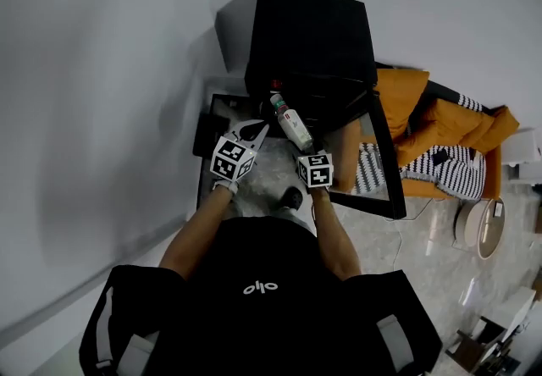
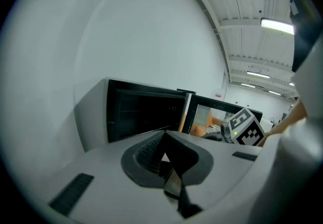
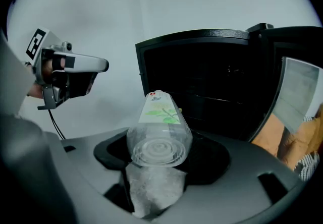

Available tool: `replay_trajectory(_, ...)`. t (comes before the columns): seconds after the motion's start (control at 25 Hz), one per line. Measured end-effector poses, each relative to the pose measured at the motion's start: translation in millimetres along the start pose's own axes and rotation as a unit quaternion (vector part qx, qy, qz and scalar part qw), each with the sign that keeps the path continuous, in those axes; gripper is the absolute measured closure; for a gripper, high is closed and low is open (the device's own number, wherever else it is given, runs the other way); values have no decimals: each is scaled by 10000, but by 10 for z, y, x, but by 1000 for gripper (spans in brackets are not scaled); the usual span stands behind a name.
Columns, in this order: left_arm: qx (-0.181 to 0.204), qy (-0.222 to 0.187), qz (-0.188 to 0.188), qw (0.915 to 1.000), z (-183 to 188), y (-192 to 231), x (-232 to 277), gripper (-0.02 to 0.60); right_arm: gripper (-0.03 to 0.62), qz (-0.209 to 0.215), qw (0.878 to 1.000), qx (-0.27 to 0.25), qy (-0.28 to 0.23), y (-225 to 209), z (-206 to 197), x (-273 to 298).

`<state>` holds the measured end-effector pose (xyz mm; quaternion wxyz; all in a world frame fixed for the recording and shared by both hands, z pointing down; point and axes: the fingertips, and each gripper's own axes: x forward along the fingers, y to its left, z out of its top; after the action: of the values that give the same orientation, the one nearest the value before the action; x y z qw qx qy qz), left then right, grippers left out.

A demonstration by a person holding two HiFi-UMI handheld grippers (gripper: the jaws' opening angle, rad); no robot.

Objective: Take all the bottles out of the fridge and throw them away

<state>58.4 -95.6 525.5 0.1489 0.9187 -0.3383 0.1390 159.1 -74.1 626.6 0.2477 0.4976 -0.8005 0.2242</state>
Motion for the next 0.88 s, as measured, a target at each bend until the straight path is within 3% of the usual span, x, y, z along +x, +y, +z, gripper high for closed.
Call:
replay_trajectory(0.24, -178, -150, 700, 9973, -21, 425, -370, 575, 283, 738, 9959, -524, 81, 515, 156, 326)
replay_trajectory(0.56, -598, -431, 1590, 9845, -135, 829, -957, 575, 283, 1546, 9796, -1276, 162, 1186, 382, 638)
replay_trajectory(0.88, -869, -570, 2042, 9734, -255, 1010, -1332, 575, 283, 1938, 9661, -1674, 326, 1603, 448, 785)
